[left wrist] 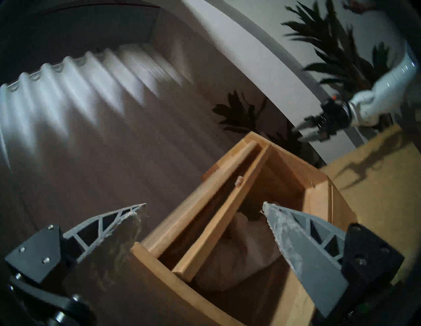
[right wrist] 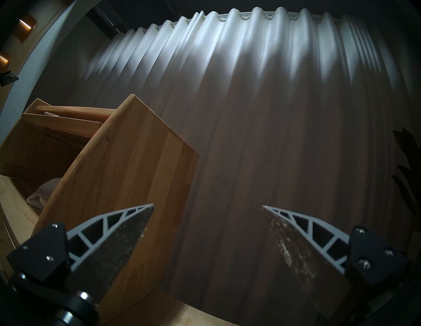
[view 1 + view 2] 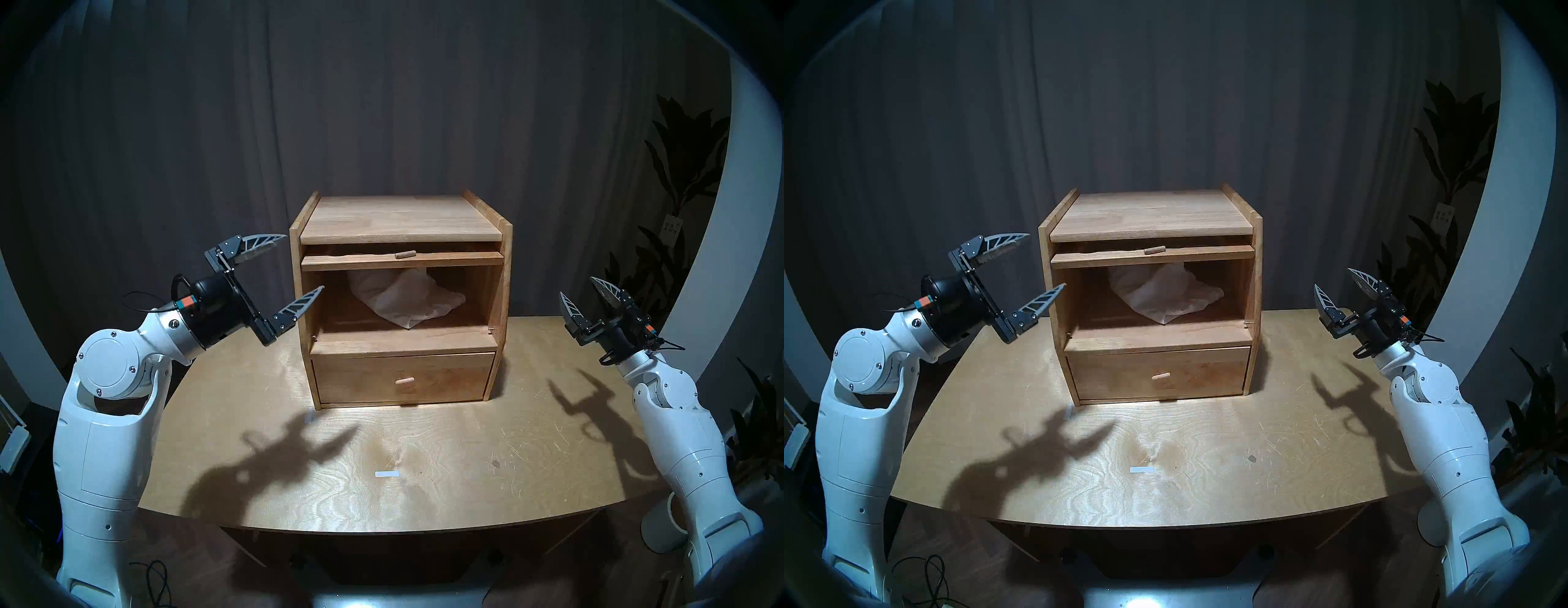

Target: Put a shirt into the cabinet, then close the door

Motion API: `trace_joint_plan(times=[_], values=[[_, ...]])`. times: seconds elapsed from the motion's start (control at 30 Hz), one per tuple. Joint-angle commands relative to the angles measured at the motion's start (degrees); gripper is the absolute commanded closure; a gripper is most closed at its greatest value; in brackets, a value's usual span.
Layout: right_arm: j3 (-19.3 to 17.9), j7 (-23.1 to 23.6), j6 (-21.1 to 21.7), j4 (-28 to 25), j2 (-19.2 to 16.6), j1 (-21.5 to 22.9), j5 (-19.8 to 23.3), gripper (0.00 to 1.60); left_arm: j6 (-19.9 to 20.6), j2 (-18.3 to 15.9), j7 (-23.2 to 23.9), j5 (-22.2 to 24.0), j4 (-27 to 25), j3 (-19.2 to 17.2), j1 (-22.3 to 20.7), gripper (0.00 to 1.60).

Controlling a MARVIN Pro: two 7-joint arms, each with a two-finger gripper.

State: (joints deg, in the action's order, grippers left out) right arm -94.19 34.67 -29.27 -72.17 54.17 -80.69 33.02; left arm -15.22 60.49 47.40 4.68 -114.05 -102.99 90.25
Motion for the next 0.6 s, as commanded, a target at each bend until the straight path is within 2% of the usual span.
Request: trace_joint_plan(times=[0.0, 0.03, 0.07, 0.1, 0.13, 0.2, 0.27, 0.3, 0.33, 0.47, 0.5, 0.53, 0.57], values=[[-0.2, 0.7, -1.4, 0.4, 0.3, 2.0, 0.6, 0.00, -6.8, 1.2, -5.6, -11.2, -1.1, -0.4, -0.3, 0.00], [-0.2, 0.8, -1.5, 0.5, 0.4, 2.1, 0.6, 0.00, -8.0, 1.5, -6.3, -12.8, -1.2, -0.3, -0.6, 0.00], [-0.2, 0.8, -1.4, 0.5, 0.3, 2.0, 0.6, 0.00, -7.4, 2.2, -6.8, -14.2, -0.9, -0.4, -1.1, 0.00], [-0.2, 1.0, -1.4, 0.6, 0.4, 2.1, 0.6, 0.00, -5.0, 3.2, -8.6, -16.0, -0.7, -0.3, -1.7, 0.00], [-0.3, 1.1, -1.5, 0.7, 0.4, 2.1, 0.6, 0.00, -5.5, 4.0, -8.0, -16.9, -0.7, -0.3, -2.5, 0.00], [-0.3, 1.3, -1.5, 0.8, 0.5, 2.2, 0.7, 0.00, -5.5, 4.3, -10.4, -20.2, -1.5, 0.3, -2.8, 0.00], [-0.3, 1.6, -1.7, 1.0, 0.6, 2.4, 0.7, 0.00, -5.0, 5.8, -13.4, -23.8, -2.1, 0.7, -2.4, 0.00], [-0.3, 1.7, -1.8, 1.1, 0.6, 2.5, 0.8, 0.00, -5.0, 6.4, -12.5, -25.6, -2.6, 0.6, -2.6, 0.00], [-0.3, 1.8, -1.8, 1.2, 0.6, 2.5, 0.8, 0.00, -6.4, 6.0, -14.9, -27.7, -3.3, 1.1, -1.9, 0.00], [-0.4, 2.4, -2.3, 1.8, 0.8, 2.9, 1.0, 0.00, -4.5, 8.7, -17.7, -34.5, -6.0, 0.9, -0.5, 0.00], [-0.4, 2.6, -2.4, 1.9, 0.9, 3.0, 1.0, 0.00, -5.0, 8.4, -19.3, -36.8, -6.7, 1.3, -0.2, 0.00], [-0.4, 2.7, -2.5, 2.0, 0.9, 3.1, 1.0, 0.00, -2.3, 9.8, -19.3, -37.4, -7.2, 0.8, 0.1, 0.00], [-0.4, 2.7, -2.5, 2.0, 0.9, 3.1, 1.0, 0.00, -2.3, 9.8, -19.3, -37.4, -7.2, 0.8, 0.1, 0.00]])
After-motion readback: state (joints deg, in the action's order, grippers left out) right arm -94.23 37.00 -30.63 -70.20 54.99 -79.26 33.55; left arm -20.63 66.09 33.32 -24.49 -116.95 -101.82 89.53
